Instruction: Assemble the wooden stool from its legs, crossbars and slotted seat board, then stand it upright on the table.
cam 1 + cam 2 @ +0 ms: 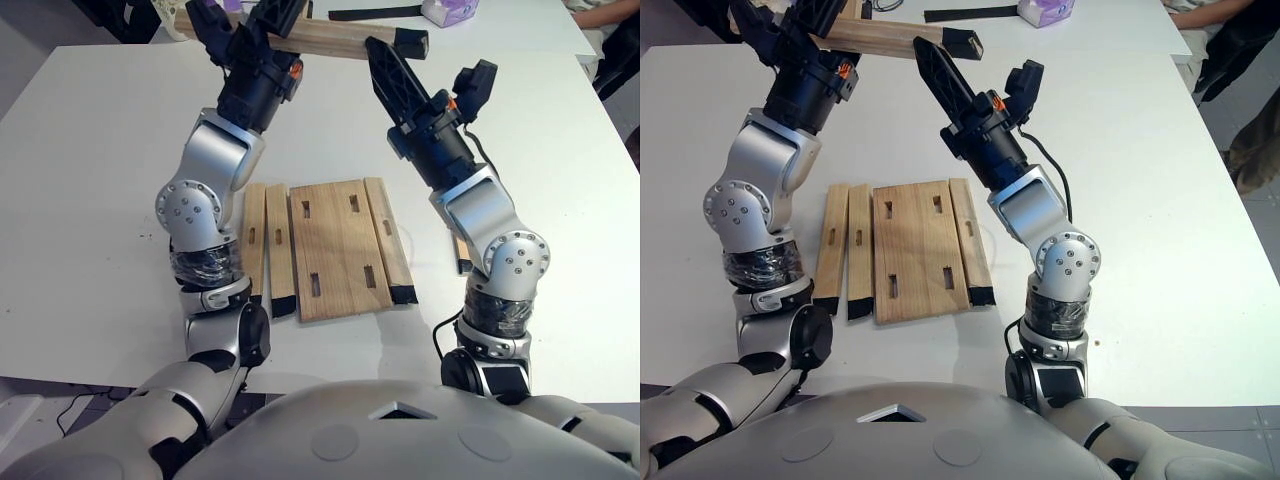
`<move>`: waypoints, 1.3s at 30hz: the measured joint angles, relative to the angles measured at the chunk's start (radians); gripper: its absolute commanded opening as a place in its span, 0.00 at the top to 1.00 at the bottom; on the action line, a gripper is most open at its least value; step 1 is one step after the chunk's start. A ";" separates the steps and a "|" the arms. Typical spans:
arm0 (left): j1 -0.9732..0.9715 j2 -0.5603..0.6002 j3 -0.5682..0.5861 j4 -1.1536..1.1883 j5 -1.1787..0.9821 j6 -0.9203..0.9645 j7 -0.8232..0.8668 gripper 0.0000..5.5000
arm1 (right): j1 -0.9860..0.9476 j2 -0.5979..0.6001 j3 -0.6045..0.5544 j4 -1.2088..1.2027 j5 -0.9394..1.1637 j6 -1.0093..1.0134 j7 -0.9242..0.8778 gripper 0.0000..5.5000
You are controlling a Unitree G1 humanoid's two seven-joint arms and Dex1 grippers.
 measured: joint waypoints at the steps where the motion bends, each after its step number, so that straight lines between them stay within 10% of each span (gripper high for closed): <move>1: 0.007 0.014 0.001 -0.003 0.000 0.009 -0.007 0.14 | 0.001 -0.001 0.000 0.000 0.000 0.000 0.000 0.62; 19: 0.010 0.118 0.074 0.036 0.057 0.011 -0.046 0.02 | 0.032 -0.011 -0.039 -0.010 0.000 -0.080 0.001 0.62; 31: 0.010 0.096 0.086 0.035 0.034 0.006 -0.049 0.33 | 0.034 -0.008 -0.006 -0.021 0.000 -0.123 0.012 0.62; 39: 0.026 0.059 0.058 -0.020 -0.031 0.029 -0.020 0.34 | 0.020 -0.001 0.002 -0.018 0.000 -0.176 0.017 0.62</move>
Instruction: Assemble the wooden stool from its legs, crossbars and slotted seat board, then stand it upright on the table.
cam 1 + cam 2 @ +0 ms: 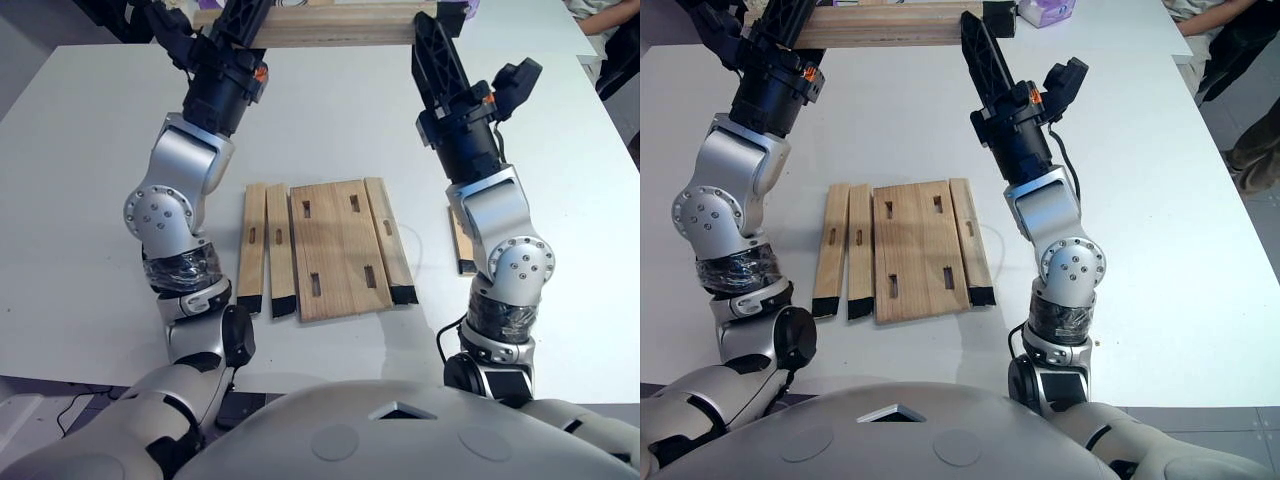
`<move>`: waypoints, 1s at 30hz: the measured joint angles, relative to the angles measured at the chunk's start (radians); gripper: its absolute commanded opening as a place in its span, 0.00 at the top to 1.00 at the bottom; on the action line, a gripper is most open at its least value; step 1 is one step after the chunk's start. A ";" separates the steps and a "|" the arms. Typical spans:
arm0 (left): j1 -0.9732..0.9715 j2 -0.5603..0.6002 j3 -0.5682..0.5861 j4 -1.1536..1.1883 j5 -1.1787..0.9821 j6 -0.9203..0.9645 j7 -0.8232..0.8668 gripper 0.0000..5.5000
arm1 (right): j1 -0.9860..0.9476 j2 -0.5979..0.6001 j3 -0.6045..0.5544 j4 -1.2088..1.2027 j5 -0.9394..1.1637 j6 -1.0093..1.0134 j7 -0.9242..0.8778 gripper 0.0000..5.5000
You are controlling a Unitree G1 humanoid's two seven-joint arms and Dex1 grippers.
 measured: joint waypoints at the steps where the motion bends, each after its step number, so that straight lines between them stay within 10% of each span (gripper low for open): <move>1: 0.003 -0.004 -0.003 -0.007 -0.008 0.000 0.005 0.34 | -0.003 0.002 0.001 0.002 0.000 -0.009 0.000 0.62; 30: -0.141 -0.086 0.055 0.126 -0.124 -0.162 0.069 0.34 | -0.022 0.004 0.106 0.058 -0.028 -0.064 0.052 0.62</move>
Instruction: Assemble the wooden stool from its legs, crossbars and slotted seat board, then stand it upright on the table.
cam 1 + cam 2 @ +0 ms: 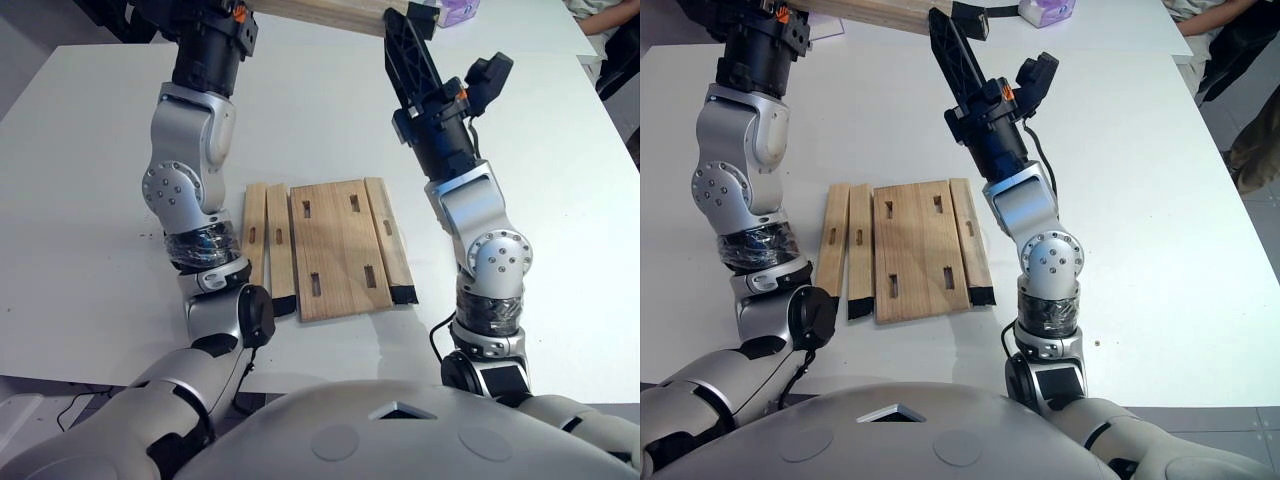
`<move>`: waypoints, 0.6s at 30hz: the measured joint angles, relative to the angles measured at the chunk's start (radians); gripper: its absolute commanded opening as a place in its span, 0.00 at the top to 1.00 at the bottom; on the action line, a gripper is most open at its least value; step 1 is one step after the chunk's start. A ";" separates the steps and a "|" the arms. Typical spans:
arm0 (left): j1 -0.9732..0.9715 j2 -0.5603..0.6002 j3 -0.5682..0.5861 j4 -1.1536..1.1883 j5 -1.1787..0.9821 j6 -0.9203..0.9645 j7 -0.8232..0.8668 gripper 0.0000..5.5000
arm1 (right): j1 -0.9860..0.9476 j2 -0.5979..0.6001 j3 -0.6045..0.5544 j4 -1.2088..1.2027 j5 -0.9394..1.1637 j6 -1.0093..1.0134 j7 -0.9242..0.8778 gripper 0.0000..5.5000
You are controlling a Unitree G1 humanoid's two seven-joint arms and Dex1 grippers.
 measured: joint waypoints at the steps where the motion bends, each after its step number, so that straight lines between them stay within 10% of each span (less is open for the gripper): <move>1: 0.000 -0.001 -0.004 0.000 0.002 0.002 -0.008 0.34 | -0.002 0.001 0.003 0.001 0.000 0.000 0.000 0.62; 18: 0.023 -0.045 -0.083 -0.038 0.089 0.023 -0.026 0.62 | -0.026 0.010 0.029 0.011 -0.003 -0.003 0.007 0.62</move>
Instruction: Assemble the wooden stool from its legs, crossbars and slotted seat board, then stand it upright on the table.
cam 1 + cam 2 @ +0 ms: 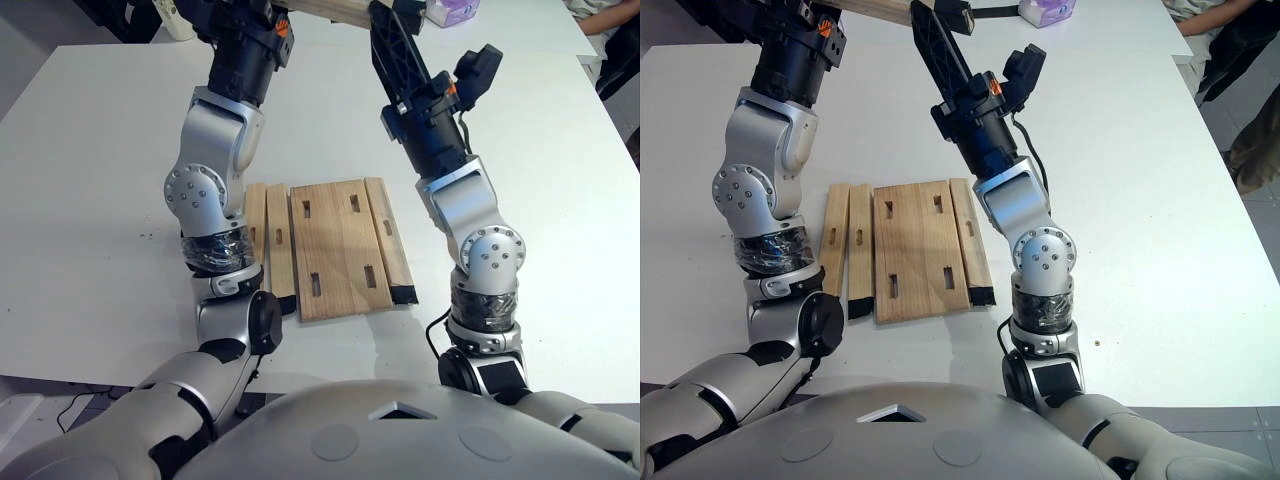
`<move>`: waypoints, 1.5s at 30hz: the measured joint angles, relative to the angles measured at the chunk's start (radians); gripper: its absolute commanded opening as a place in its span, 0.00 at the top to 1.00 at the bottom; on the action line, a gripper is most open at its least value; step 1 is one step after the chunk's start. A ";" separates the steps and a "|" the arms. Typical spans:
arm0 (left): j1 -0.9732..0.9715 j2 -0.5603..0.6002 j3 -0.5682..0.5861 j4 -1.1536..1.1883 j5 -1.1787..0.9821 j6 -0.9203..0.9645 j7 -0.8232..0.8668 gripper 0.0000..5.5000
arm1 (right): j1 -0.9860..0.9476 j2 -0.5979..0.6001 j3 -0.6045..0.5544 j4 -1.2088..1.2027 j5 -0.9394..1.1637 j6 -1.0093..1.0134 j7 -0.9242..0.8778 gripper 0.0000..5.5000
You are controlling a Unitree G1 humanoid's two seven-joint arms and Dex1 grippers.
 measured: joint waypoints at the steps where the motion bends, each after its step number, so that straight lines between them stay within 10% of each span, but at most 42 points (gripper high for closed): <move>1: 0.000 0.000 0.001 0.000 0.000 0.000 0.000 0.62 | 0.000 0.000 -0.001 0.000 0.000 0.000 0.000 0.62; 11: -0.001 0.012 0.017 0.004 0.000 0.002 -0.006 0.62 | -0.017 0.011 -0.019 0.015 0.008 0.020 -0.010 0.62; 19: -0.009 0.044 0.039 0.027 0.021 0.008 -0.018 0.62 | 0.018 -0.013 0.029 -0.006 -0.091 0.069 -0.025 0.39; 45: -0.034 0.251 -0.005 -0.074 0.191 0.097 -0.168 0.63 | 0.131 -0.273 0.054 -0.118 -0.329 0.208 0.152 0.39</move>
